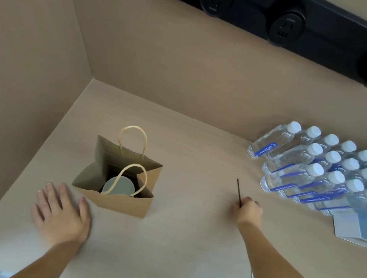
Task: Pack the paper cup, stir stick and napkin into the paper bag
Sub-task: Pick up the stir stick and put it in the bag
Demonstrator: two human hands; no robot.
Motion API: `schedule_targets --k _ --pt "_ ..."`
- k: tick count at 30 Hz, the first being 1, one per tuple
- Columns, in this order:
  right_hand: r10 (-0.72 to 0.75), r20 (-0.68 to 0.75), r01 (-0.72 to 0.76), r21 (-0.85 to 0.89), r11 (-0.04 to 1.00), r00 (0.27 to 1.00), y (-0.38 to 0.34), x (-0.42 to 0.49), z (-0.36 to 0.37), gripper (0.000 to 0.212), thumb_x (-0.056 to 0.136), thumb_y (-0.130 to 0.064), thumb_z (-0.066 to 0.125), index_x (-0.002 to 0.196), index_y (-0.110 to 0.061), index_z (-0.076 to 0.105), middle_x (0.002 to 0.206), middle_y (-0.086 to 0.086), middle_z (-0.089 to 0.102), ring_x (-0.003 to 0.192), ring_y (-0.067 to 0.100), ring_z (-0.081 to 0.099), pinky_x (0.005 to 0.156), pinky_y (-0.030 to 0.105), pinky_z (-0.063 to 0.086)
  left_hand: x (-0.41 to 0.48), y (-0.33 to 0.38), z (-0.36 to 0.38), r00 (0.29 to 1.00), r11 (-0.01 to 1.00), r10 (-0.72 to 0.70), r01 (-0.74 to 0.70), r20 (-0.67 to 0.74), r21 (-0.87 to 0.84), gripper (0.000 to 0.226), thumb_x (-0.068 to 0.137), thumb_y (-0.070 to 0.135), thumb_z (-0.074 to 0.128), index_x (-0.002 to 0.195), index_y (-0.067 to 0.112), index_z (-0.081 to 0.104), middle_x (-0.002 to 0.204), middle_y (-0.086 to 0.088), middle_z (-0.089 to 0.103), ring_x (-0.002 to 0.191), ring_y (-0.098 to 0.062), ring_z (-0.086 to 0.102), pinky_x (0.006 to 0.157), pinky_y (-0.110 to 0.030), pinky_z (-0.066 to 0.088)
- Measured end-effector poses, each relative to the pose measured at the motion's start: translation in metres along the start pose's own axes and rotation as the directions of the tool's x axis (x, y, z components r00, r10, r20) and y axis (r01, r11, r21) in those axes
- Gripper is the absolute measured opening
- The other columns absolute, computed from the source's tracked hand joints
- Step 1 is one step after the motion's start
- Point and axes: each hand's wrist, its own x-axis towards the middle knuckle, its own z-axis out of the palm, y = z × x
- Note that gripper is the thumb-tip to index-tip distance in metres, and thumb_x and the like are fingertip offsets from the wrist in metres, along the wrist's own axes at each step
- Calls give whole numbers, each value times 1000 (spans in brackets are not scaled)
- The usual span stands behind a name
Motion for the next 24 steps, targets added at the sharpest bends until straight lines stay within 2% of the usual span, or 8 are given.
schedule_targets --k 4,12,18,24 --pt "58 -8 -58 -16 998 998 0 7 5 21 88 -1 47 101 2 63 101 22 60 97 42 59 81 40 53 1 -1 2 999 1000 5 -4 -45 20 74 88 47 26 141 -2 38 159 -27 24 148 -44 15 118 -58 13" --pt "93 94 -83 -107 991 991 -26 -1 14 27 77 -21 60 97 -5 62 102 18 62 94 38 63 70 30 48 0 3 0 996 1000 12 -10 -92 24 73 85 45 27 136 -6 41 157 -28 26 147 -45 17 116 -60 16" --pt "123 138 -103 -142 985 983 -34 -3 13 26 72 -18 55 95 -8 63 101 15 65 92 35 66 73 30 55 4 0 5 997 999 12 -8 -77 50 71 85 45 29 133 -6 43 157 -27 27 146 -45 17 116 -60 17" --pt "104 162 -80 -149 986 981 -35 -5 11 24 71 -19 57 90 -7 66 96 16 69 86 34 67 70 28 53 4 1 4 999 999 2 1 -54 48 72 86 45 29 137 -5 40 158 -27 26 147 -44 16 117 -59 16"
